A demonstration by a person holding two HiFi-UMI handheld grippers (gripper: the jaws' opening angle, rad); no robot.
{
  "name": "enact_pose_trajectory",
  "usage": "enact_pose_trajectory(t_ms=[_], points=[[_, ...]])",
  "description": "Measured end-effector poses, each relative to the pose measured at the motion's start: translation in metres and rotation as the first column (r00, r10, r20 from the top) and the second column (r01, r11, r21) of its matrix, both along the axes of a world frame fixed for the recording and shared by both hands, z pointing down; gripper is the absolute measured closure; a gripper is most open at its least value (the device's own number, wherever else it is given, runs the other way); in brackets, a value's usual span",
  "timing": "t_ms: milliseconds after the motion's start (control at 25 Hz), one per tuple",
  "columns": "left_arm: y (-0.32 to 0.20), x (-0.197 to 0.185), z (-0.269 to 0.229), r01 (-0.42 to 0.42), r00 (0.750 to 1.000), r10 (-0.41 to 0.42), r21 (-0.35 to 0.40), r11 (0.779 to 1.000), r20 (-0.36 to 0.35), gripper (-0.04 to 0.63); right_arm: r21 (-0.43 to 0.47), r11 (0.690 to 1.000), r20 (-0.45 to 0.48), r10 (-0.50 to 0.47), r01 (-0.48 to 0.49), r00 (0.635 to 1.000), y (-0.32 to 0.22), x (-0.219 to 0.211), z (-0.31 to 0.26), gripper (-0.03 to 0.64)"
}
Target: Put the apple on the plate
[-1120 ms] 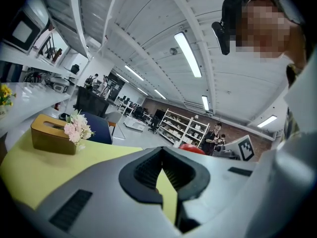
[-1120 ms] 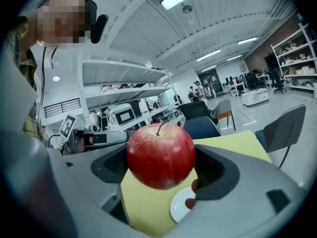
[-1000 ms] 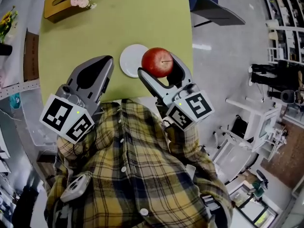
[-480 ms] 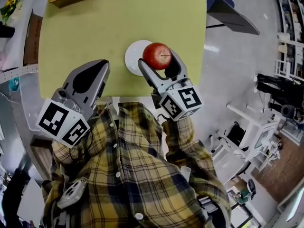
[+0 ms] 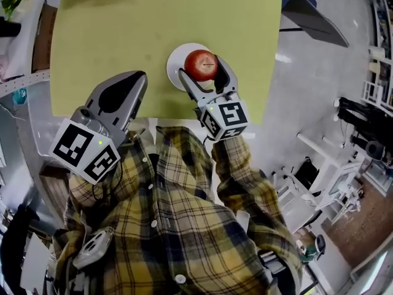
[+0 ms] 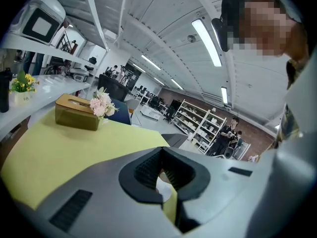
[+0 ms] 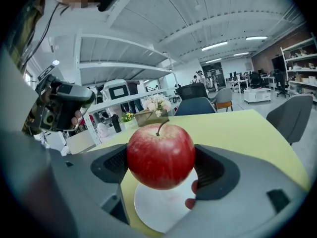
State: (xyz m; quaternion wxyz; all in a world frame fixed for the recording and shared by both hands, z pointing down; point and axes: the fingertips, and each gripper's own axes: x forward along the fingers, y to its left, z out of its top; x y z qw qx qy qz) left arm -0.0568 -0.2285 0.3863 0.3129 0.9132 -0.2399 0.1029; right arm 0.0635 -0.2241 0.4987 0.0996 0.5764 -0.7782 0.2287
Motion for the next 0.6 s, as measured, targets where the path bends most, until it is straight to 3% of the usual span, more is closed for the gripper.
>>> enact_pose_trajectory(t_ms=[600], points=[[0.010, 0.001, 0.011, 0.004, 1.000, -0.003, -0.023, 1.000, 0.015, 0.588, -0.104, 0.993, -0.109, -0.069, 0.057, 0.992, 0.002, -0.007, 0.059, 0.236]])
